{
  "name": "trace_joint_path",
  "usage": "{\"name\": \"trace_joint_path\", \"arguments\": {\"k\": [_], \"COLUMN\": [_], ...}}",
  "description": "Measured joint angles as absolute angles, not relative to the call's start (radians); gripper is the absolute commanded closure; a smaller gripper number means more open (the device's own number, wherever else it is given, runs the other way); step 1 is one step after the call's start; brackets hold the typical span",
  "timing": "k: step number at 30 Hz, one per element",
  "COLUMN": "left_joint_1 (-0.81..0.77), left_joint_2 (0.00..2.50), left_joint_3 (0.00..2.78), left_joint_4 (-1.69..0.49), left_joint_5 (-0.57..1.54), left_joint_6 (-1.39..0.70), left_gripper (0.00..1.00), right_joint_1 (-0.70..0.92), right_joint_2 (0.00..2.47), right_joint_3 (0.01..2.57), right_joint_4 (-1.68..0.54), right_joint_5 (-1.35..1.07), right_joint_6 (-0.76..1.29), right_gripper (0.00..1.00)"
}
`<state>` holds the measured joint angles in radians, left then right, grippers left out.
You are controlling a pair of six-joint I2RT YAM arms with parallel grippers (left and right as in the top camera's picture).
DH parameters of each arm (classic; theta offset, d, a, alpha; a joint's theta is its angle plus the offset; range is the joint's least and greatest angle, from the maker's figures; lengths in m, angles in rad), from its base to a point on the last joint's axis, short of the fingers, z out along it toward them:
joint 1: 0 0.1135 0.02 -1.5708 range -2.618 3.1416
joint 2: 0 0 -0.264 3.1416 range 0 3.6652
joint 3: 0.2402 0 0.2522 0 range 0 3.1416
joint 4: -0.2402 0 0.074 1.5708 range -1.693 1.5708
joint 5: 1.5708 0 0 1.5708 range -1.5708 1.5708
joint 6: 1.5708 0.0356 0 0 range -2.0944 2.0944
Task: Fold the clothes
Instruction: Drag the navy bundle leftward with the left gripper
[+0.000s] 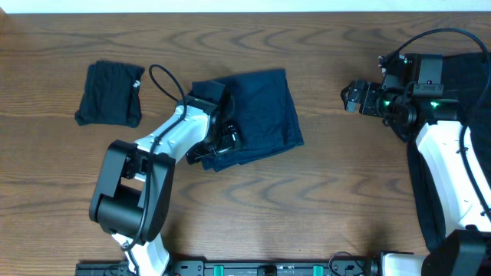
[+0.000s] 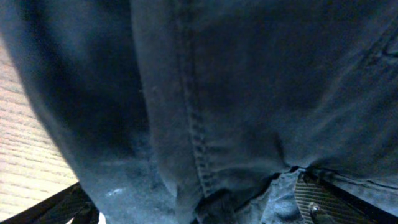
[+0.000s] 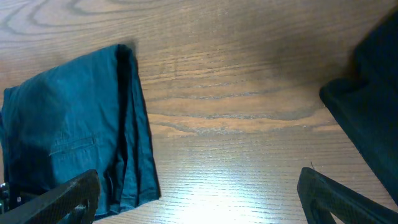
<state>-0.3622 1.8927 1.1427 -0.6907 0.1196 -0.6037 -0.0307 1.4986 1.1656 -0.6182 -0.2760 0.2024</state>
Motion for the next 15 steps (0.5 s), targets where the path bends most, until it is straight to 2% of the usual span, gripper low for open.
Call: {"name": "trace_joint_path", "arguments": {"k": [3, 9, 15], "left_joint_1": [-0.364, -0.362, -0.361], "left_joint_2": [1.870, 1.852, 1.853], "left_joint_3": [1.110, 1.088, 1.087], "left_joint_4": [-0.644, -0.598, -0.583], "left_joint_5": [0.116, 0.131, 0.155], "left_joint_6": [-0.620, -0.633, -0.632], "left_gripper": [0.02, 0.13, 0.40], "right_joint_1": [-0.031, -0.031, -0.031], "right_joint_2": [1.499, 1.499, 1.499], "right_joint_3": [1.166, 1.166, 1.166], "right_joint_4": [-0.618, -0.618, -0.618], "right_joint_5": [-0.276, -0.276, -0.276], "right_joint_6": [0.202, 0.202, 0.202], "right_gripper": [0.01, 0.01, 0.01]}}
